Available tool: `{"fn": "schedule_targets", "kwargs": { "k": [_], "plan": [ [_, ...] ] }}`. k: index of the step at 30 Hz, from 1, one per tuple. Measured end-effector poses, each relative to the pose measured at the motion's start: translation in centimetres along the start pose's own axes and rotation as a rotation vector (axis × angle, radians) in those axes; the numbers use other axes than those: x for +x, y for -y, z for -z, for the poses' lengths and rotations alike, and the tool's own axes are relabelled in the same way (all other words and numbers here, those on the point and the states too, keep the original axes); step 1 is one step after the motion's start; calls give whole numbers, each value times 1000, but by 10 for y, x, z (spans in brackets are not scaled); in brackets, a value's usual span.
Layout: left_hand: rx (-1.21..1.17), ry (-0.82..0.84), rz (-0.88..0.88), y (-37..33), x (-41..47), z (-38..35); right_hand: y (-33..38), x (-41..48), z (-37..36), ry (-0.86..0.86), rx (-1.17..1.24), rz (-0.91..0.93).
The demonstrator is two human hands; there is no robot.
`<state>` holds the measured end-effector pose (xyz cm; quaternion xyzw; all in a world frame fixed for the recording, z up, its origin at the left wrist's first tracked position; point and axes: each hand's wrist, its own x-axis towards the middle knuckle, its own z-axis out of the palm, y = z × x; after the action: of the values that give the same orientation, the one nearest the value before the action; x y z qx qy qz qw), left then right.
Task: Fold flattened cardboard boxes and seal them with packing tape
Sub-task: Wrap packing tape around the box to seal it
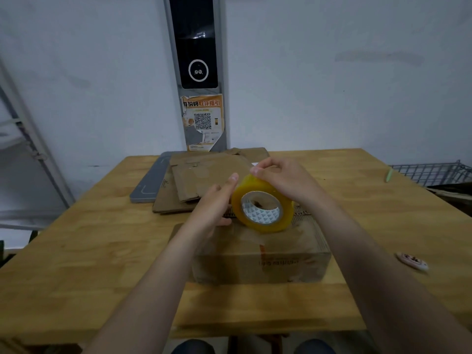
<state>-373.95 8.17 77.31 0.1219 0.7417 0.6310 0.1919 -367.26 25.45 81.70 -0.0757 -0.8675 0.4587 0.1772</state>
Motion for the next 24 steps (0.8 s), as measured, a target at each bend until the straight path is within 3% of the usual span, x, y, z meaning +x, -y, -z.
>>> {"fn": "schedule_targets", "kwargs": {
  "k": [7, 13, 24],
  "plan": [
    [-48, -53, 13, 1, 7, 7, -28, -19, 0, -48, 7, 159],
    [-218, -91, 80, 5, 12, 17, -55, -25, -9, 20, -7, 224],
    [-345, -124, 55, 1, 7, 19, -19, 11, 23, 99, -245, 430]
  ]
}}
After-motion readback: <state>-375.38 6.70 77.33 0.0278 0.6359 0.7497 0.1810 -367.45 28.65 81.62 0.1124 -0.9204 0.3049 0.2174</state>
